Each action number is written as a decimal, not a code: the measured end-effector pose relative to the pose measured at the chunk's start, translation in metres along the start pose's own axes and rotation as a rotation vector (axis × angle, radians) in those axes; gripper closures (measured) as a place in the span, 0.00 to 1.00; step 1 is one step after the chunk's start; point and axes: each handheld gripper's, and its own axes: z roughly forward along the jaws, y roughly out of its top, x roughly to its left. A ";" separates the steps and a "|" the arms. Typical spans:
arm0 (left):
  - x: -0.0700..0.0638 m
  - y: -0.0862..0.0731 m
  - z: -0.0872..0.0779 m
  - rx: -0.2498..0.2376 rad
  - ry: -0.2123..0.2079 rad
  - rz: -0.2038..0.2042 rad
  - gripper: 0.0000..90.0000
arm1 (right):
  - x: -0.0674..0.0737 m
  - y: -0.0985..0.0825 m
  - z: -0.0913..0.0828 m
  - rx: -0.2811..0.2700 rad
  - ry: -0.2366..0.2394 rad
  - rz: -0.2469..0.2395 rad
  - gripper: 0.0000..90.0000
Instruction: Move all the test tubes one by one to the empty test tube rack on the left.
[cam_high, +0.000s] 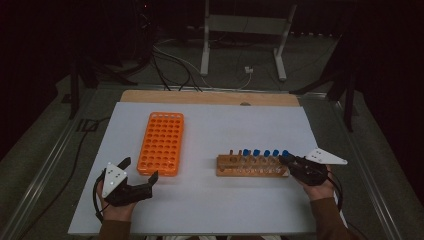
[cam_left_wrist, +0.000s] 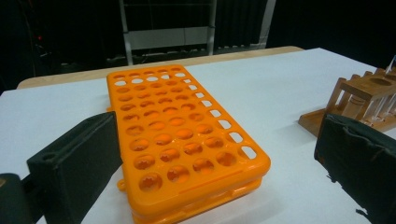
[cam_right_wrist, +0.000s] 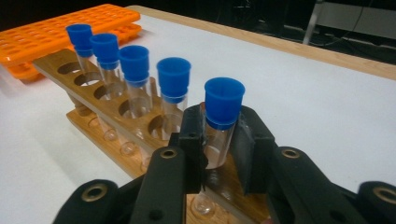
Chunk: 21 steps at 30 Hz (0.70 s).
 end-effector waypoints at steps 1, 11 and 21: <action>0.000 0.000 0.000 0.000 0.000 0.000 0.02 | 0.001 0.000 0.000 0.000 0.003 -0.002 0.84; -0.002 0.001 0.002 0.008 -0.019 0.011 0.02 | 0.005 0.002 0.002 -0.005 0.003 -0.019 0.85; -0.007 0.003 0.005 0.009 -0.041 -0.001 0.02 | 0.006 0.015 -0.008 -0.053 0.002 -0.033 0.85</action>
